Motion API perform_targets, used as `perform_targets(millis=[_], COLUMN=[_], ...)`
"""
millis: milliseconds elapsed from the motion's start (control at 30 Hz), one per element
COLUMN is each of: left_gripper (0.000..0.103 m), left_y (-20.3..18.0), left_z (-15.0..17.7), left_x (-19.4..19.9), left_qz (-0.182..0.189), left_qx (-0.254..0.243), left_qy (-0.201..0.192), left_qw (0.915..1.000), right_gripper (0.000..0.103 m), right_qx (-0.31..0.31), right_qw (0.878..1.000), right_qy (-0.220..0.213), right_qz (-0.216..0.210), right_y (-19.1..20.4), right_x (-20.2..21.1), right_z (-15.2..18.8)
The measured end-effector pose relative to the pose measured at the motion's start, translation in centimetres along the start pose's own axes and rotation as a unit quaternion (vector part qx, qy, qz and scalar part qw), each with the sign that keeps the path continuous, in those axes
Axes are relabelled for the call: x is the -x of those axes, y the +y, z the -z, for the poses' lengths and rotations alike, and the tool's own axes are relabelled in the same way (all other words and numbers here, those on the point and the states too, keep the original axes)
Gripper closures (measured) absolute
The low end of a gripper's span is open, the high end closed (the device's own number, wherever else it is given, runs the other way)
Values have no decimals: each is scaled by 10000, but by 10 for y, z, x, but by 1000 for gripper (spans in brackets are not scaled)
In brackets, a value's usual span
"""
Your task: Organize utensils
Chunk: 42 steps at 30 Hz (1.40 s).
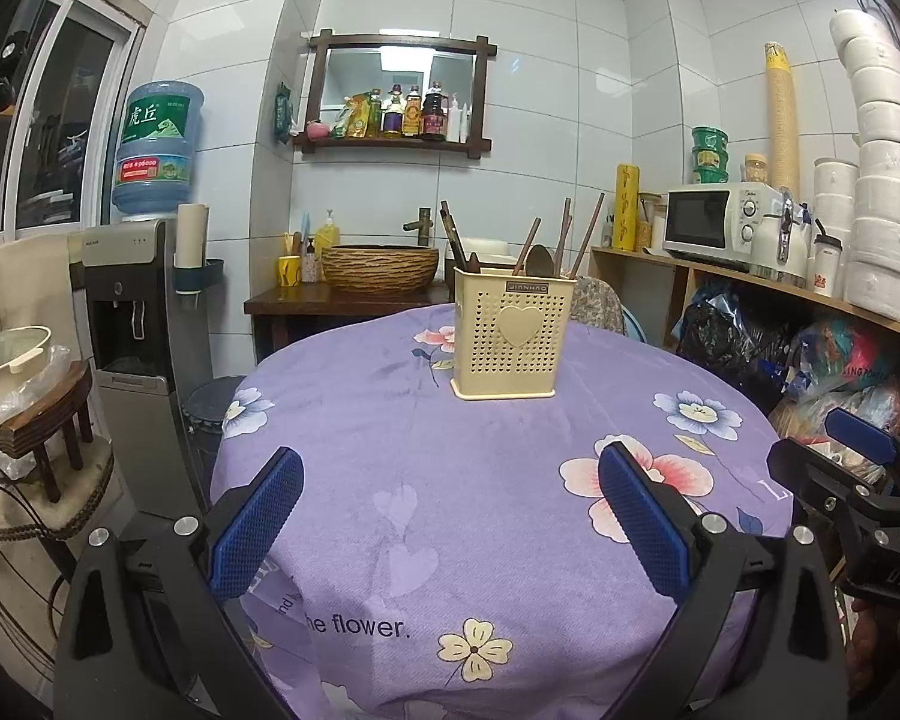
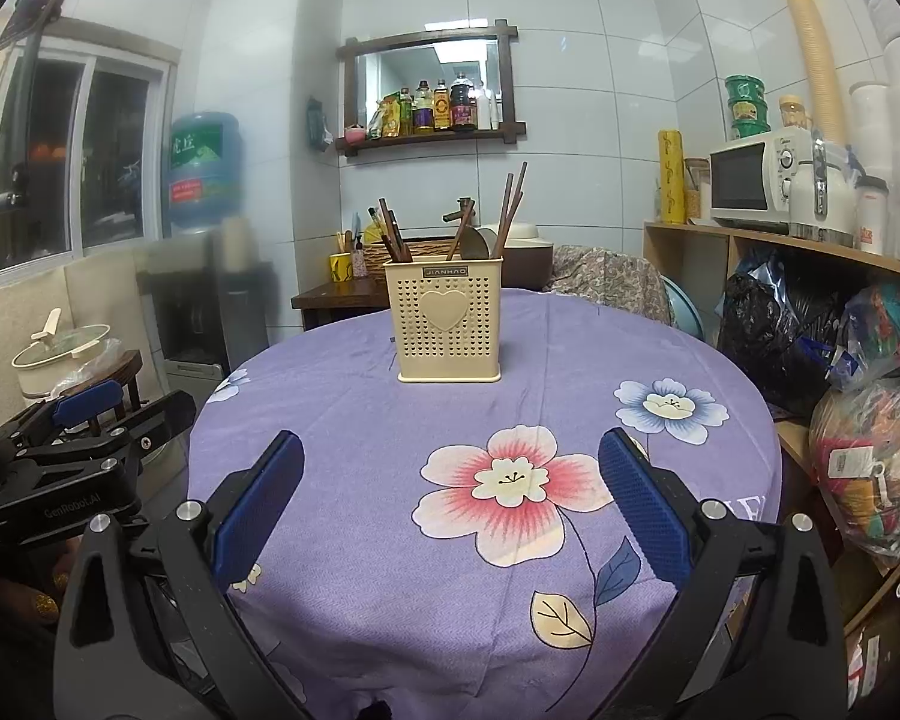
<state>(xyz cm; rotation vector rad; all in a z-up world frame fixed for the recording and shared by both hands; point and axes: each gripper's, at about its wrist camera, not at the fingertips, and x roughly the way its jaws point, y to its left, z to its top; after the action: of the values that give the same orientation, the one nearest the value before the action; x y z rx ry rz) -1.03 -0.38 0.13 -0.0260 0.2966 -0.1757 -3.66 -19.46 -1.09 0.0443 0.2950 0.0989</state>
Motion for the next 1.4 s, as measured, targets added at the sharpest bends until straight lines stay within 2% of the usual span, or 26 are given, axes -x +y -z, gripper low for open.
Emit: perform_targets(millis=[1400], left_gripper=[5], left_y=[8], left_z=[-3], left_x=[-1], left_qz=[-27], left_qx=[-62], left_qy=[-13], left_qw=[10000], right_gripper=[6], right_qx=[-45], right_qw=[10000], right_qy=[67], right_qz=[13], right_y=[2], right_x=[-2], right_z=[4])
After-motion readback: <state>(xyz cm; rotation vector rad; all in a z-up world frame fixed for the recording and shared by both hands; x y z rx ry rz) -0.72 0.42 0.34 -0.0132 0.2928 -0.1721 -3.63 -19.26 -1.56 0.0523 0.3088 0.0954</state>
